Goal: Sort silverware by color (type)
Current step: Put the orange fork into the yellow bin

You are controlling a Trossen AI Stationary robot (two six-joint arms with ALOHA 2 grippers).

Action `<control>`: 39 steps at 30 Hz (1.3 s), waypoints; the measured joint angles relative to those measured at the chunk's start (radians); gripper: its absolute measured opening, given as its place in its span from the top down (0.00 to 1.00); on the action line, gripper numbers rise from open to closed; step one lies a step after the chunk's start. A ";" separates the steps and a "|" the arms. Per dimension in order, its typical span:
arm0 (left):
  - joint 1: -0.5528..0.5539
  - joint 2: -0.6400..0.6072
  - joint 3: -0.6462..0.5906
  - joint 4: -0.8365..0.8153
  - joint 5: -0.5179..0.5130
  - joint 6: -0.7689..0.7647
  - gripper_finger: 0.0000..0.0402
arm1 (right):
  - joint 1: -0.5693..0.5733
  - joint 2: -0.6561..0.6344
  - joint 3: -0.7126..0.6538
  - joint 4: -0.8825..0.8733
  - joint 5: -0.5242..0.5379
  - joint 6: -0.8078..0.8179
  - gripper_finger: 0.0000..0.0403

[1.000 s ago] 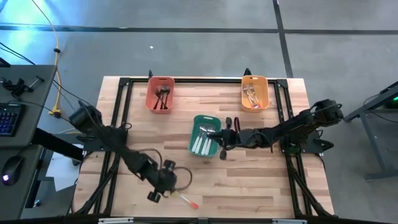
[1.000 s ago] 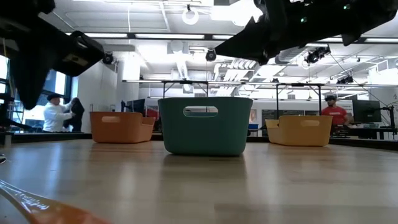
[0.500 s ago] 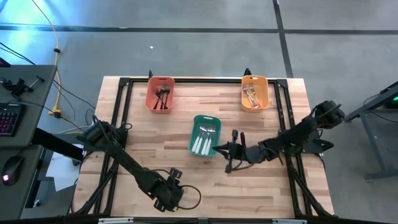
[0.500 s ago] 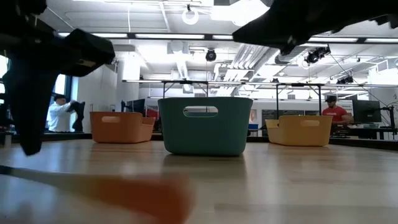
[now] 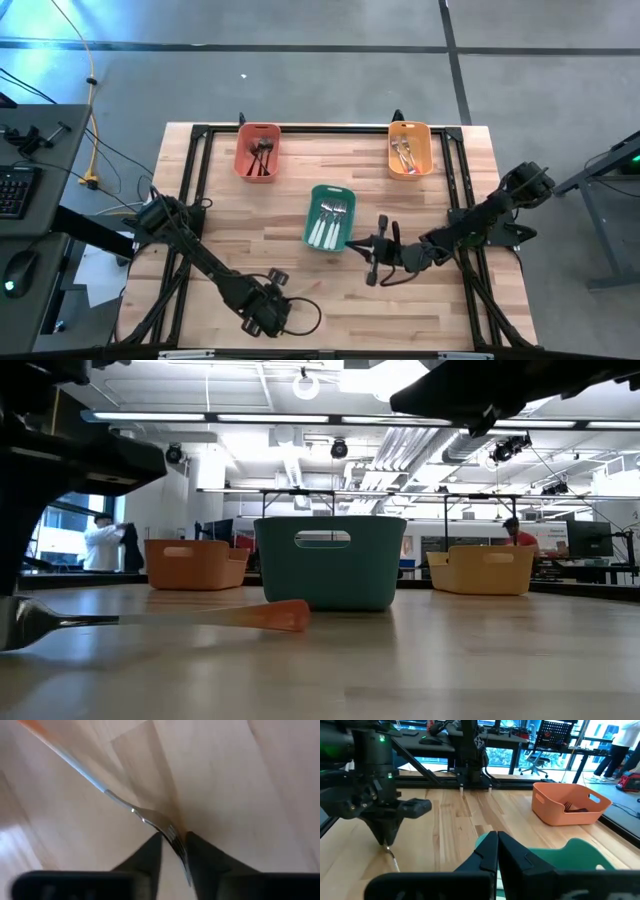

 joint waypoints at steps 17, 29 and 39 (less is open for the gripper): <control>0.118 -0.261 -0.366 0.486 0.082 -0.050 1.00 | -0.010 0.028 0.161 -0.264 0.022 0.092 0.95; 0.505 -0.561 -0.580 0.960 0.625 -0.309 1.00 | -0.021 0.186 0.541 -0.647 0.021 -0.159 0.67; 0.706 -0.584 -0.587 1.125 0.805 -0.464 1.00 | -0.082 0.197 0.694 -0.904 0.208 -0.408 0.65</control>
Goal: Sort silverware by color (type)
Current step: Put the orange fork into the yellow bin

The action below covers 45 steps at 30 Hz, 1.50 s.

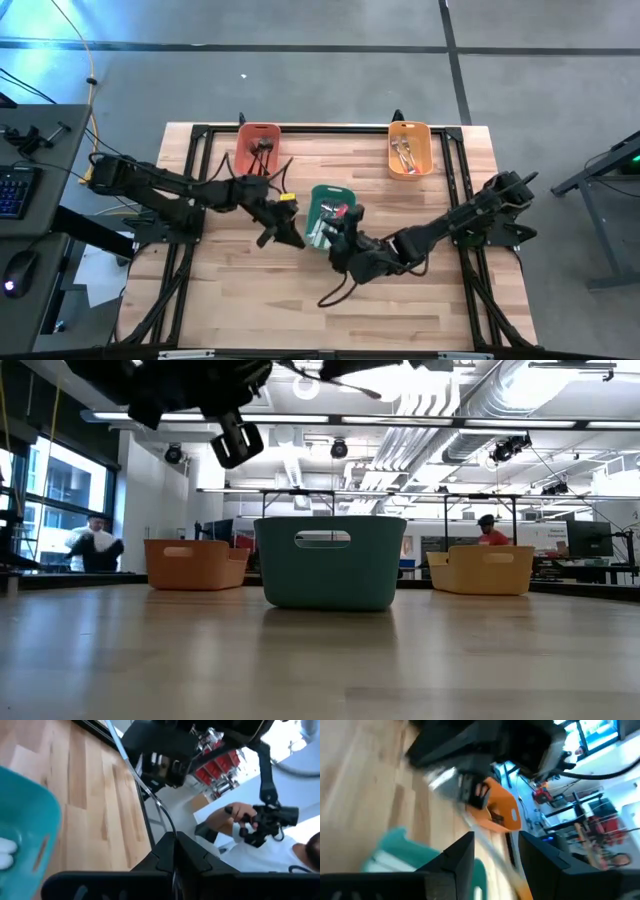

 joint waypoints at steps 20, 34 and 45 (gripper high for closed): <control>0.134 0.001 -0.001 0.103 0.058 -0.012 0.95 | -0.129 0.006 -0.002 -0.055 -0.018 -0.178 0.99; 0.212 -0.001 0.001 0.132 0.100 0.171 0.72 | -0.189 0.006 -0.002 -0.053 -0.030 -0.148 1.00; 0.371 -0.001 0.001 0.072 0.106 0.515 0.69 | -0.295 -0.061 -0.002 -0.278 -0.050 0.056 1.00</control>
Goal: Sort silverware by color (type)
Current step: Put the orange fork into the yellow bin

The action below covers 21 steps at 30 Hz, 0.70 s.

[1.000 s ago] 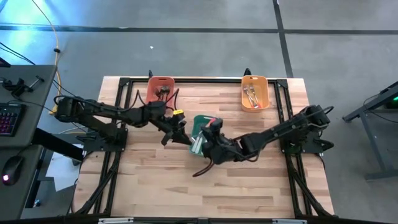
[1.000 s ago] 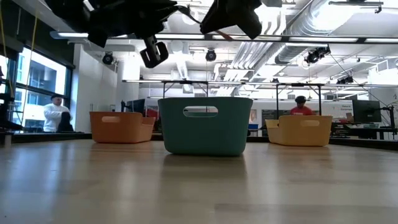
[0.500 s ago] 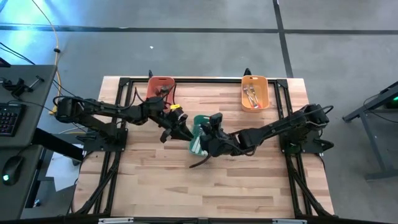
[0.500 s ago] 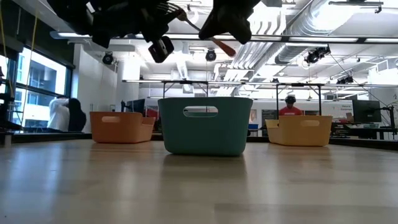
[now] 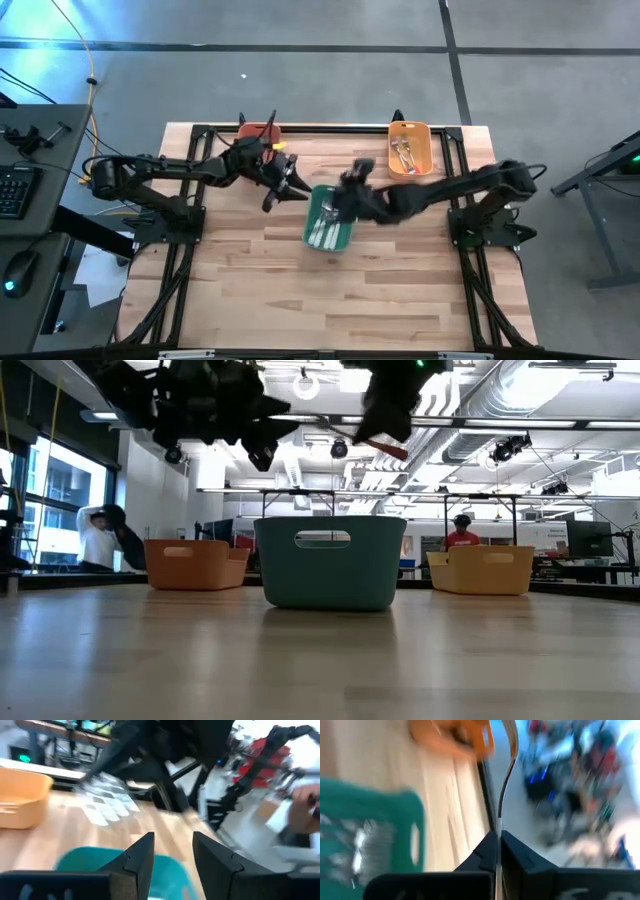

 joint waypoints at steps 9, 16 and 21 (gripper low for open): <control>0.024 0.001 -0.043 0.044 -0.168 0.214 0.79 | -0.360 -0.209 -0.156 -0.363 -0.240 0.517 1.00; 0.092 0.001 -0.188 0.314 -0.254 0.117 0.92 | -0.723 -0.316 -0.354 -0.153 -0.509 0.524 1.00; 0.147 0.001 -0.286 0.458 -0.271 0.048 0.99 | -0.904 -0.302 -0.501 -0.022 -0.624 0.510 1.00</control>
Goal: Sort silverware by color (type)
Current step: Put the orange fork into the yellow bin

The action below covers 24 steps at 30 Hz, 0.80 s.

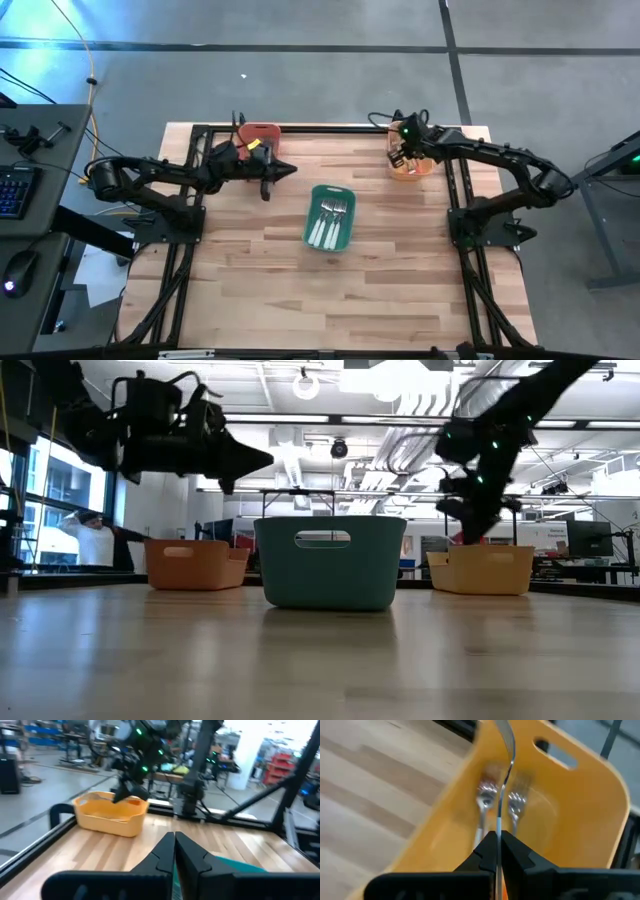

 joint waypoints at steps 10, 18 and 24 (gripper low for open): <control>0.055 -0.011 -0.085 0.097 -0.035 -0.023 1.00 | -0.132 0.004 -0.093 0.045 -0.067 0.046 1.00; 0.074 -0.119 -0.199 0.110 -0.103 0.043 1.00 | -0.094 -0.018 -0.046 0.024 -0.061 -0.002 1.00; 0.073 -0.238 -0.283 0.080 -0.123 0.046 1.00 | -0.020 -0.103 -0.010 0.058 -0.059 -0.029 0.98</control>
